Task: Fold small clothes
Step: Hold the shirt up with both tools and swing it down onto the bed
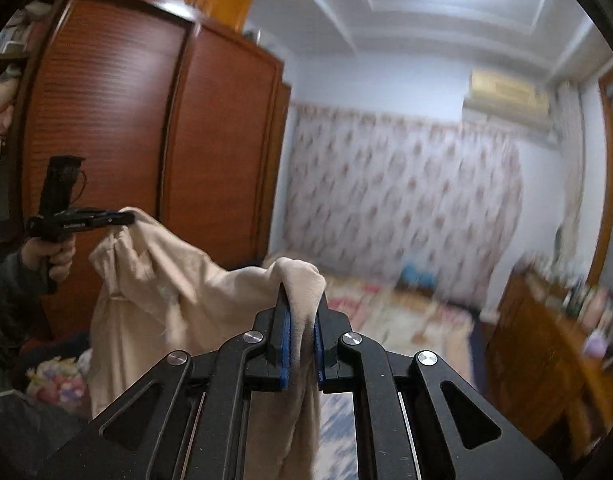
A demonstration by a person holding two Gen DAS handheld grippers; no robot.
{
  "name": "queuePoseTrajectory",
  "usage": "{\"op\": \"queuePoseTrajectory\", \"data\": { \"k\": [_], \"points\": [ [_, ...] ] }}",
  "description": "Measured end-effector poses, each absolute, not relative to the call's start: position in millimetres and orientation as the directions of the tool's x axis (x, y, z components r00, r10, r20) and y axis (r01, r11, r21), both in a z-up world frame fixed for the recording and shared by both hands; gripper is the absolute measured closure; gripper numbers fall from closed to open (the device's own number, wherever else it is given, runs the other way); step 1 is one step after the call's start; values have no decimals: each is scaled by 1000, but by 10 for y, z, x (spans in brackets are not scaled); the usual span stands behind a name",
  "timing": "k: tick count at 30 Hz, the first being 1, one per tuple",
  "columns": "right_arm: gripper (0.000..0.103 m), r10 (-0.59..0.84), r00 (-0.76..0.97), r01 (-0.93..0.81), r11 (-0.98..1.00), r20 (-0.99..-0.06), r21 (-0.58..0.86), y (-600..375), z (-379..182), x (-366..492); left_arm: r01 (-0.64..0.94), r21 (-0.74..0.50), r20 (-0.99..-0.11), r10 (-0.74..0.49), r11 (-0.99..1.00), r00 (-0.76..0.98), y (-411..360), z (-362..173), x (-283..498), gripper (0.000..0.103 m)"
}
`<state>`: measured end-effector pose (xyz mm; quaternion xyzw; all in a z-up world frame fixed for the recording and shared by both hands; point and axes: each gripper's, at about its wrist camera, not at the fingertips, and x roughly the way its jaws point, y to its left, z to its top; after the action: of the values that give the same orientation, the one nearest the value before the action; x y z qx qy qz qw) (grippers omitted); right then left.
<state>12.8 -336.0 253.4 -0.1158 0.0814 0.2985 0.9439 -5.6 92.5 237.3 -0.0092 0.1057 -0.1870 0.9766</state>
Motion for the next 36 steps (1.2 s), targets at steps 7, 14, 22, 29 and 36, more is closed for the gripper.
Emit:
{"op": "queuePoseTrajectory", "data": {
  "k": [7, 14, 22, 29, 36],
  "points": [
    [97, 468, 878, -477, 837, -103, -268, -3352, 3400, 168, 303, 14, -60, -302, 953, 952, 1110, 3081, -249, 98],
    [97, 430, 903, -415, 852, -26, -320, -3399, 3982, -13, 263, 77, 41, -266, 962, 963, 1196, 3468, -560, 98],
    [97, 430, 903, -400, 846, 8, -352, -3446, 3978, -222, 262, 87, 90, -270, 961, 959, 1246, 3486, -714, 98],
    [97, 423, 906, -388, 847, 18, -363, -3448, 4083, -294, 255, 107, 126, -267, 961, 955, 1148, 3537, -877, 98],
    [97, 413, 910, -371, 848, 32, -379, -3493, 4132, -396, 250, 116, 142, -266, 961, 954, 1109, 3603, -931, 98]
  ]
}}
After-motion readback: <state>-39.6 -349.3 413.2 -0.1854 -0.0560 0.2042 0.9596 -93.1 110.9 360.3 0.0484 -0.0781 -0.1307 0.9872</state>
